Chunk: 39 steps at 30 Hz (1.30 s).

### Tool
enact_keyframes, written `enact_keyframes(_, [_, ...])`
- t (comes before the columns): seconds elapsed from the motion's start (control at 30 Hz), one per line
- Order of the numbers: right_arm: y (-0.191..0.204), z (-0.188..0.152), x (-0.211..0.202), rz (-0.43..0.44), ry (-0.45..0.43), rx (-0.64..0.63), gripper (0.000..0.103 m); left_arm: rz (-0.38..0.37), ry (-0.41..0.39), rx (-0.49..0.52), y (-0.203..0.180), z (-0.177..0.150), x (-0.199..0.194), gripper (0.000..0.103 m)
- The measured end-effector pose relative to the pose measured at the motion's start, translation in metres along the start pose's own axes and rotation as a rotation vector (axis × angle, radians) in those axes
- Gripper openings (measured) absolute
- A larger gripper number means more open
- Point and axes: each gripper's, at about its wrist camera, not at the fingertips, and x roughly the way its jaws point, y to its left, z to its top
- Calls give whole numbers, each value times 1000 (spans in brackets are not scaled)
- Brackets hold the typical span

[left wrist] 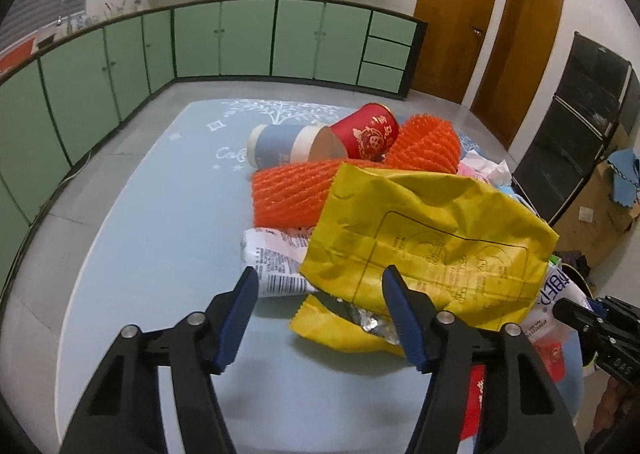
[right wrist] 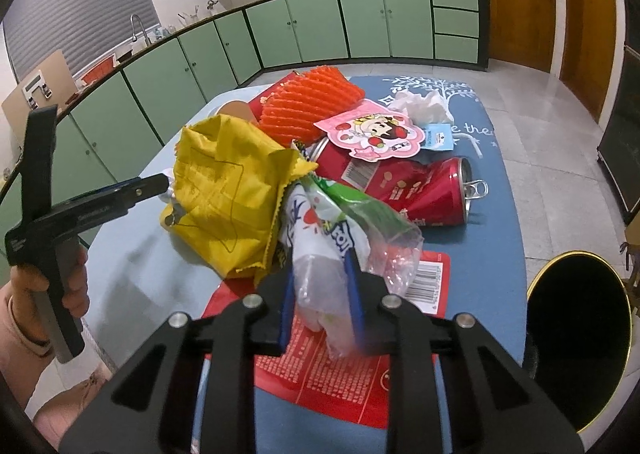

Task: Collect trash
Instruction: 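Hold the white snack bag in the right tool while the left tool reaches the yellow bag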

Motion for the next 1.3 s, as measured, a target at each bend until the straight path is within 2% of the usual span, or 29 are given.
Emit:
enact_keyframes(0.13, [-2, 0, 3, -1, 9, 0, 22, -44, 27, 4, 2, 4, 10, 53])
enact_keyframes(0.2, [-2, 0, 3, -1, 11, 1, 22, -61, 40, 3, 3, 5, 15, 41])
enact_keyframes(0.27, [-3, 0, 5, -3, 14, 4, 22, -67, 55, 9, 3, 5, 20, 23])
enact_keyframes(0.3, [-3, -1, 5, -4, 15, 5, 22, -76, 59, 9, 3, 5, 22, 19])
enact_keyframes(0.37, [-3, -1, 5, -5, 18, 5, 22, -81, 55, 21, 1, 5, 24, 5])
enact_keyframes(0.43, [-3, 0, 5, -6, 18, 4, 22, -78, 41, 33, -2, 5, 23, 0])
enact_keyframes(0.7, [-3, -1, 3, -11, 18, 8, 22, -36, -23, 15, 7, 3, -2, 0])
enact_keyframes(0.8, [-3, -1, 4, -12, 18, 6, 22, -51, 15, 13, 13, -9, -6, 0])
enact_keyframes(0.83, [-3, -1, 4, -12, 18, 7, 22, -61, 35, 7, 14, -13, -6, 3])
enact_keyframes(0.9, [-3, -1, 3, -11, 19, 7, 22, -75, 67, -4, 15, -22, -5, 25])
enact_keyframes(0.93, [-3, -1, 4, -11, 19, 7, 22, -72, 69, -8, 15, -27, -5, 42])
enact_keyframes(0.97, [-3, -1, 4, -11, 19, 6, 22, -68, 59, -10, 14, -29, -7, 50])
enact_keyframes(1.0, [-3, -1, 4, -11, 19, 5, 22, -69, 53, -7, 13, -30, -8, 51])
enact_keyframes(1.07, [-3, -1, 4, -12, 20, 3, 22, -86, 50, -2, 9, -31, -9, 59])
enact_keyframes(1.13, [-3, -1, 5, -12, 20, 4, 22, -87, 56, 8, 4, -30, -6, 62])
enact_keyframes(1.23, [-3, -1, 5, -11, 21, 4, 22, -108, 81, -16, 7, -27, 6, 62])
enact_keyframes(1.3, [-3, -1, 5, -11, 21, 4, 22, -148, 92, -47, 12, -26, 11, 57])
